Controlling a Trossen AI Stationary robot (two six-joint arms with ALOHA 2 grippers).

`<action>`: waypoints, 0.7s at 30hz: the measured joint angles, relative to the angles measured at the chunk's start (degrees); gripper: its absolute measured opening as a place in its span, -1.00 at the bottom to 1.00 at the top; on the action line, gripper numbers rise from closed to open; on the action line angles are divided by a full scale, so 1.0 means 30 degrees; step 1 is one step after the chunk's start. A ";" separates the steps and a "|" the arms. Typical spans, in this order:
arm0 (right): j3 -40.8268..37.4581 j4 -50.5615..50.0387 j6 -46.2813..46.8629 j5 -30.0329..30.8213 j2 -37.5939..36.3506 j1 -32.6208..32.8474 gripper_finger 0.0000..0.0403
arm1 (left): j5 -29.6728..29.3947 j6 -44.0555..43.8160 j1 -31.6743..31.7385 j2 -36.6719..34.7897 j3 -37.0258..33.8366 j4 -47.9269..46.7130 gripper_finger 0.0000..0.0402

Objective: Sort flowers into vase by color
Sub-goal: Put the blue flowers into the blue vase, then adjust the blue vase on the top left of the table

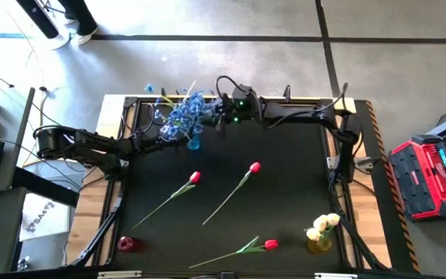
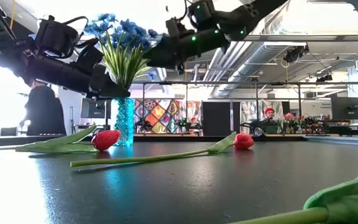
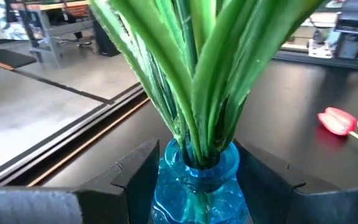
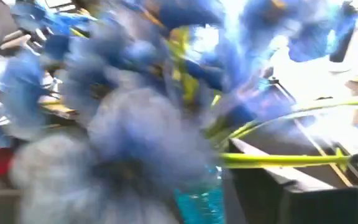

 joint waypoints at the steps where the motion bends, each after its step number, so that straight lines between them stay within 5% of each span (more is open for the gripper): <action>1: -0.0009 -0.0102 0.0026 -0.0008 -0.0214 0.0031 -0.16 | -0.0220 0.0003 0.0000 0.0000 0.0000 0.0000 -0.05; 7: -0.0002 -0.0135 0.0468 0.0471 -0.1724 0.0037 0.11 | -0.1961 -0.0048 0.0015 0.0000 0.0000 -0.0007 -0.05; 21: 0.0013 -0.1327 -0.0428 0.2331 -0.6337 -0.0072 0.09 | -0.8000 -0.0967 0.0058 0.0015 -0.0029 -0.0242 -0.05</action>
